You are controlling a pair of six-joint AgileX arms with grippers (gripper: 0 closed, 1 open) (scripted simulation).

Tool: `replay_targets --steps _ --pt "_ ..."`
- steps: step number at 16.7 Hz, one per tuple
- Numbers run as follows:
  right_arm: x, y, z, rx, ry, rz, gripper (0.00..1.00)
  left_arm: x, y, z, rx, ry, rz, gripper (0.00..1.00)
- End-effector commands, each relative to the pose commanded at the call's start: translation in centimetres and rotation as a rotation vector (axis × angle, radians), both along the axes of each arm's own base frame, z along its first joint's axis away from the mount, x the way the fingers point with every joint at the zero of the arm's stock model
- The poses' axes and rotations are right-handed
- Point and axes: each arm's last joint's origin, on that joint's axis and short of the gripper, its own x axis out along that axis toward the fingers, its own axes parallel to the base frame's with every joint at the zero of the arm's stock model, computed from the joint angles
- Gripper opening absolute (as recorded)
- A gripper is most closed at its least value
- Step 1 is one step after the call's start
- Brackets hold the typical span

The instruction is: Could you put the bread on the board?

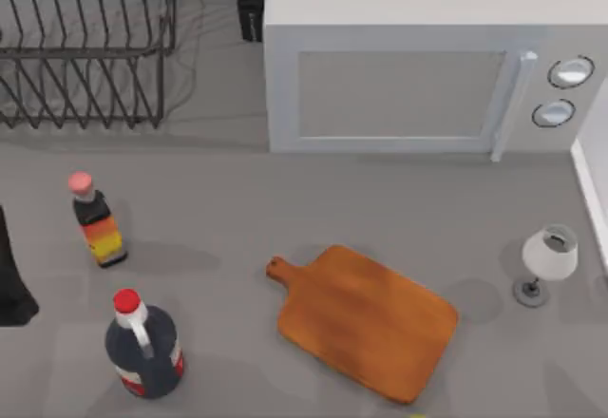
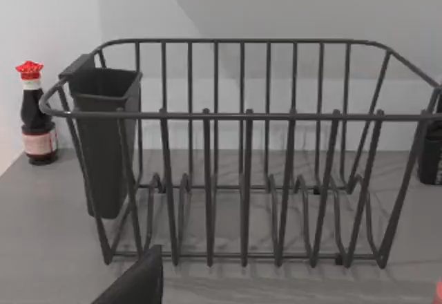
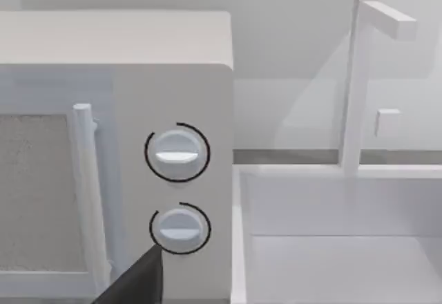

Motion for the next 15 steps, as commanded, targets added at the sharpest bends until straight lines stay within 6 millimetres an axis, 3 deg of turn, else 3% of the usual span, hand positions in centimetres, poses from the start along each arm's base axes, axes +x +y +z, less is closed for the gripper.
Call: replay_targets --steps 4,8,11,15 --pt "0.0 0.0 0.0 0.0 0.0 0.0 1.0 0.0 0.0 0.5 0.0 0.021 -0.001 1.0" --pt "0.0 0.0 0.0 0.0 0.0 0.0 1.0 0.7 0.4 2.8 0.011 0.173 0.028 1.0" --pt "0.0 0.0 0.0 0.0 0.0 0.0 1.0 2.5 1.0 4.6 0.017 0.388 0.061 1.0" --pt "0.0 0.0 0.0 0.0 0.0 0.0 1.0 6.6 2.3 6.3 0.012 0.713 0.099 1.0"
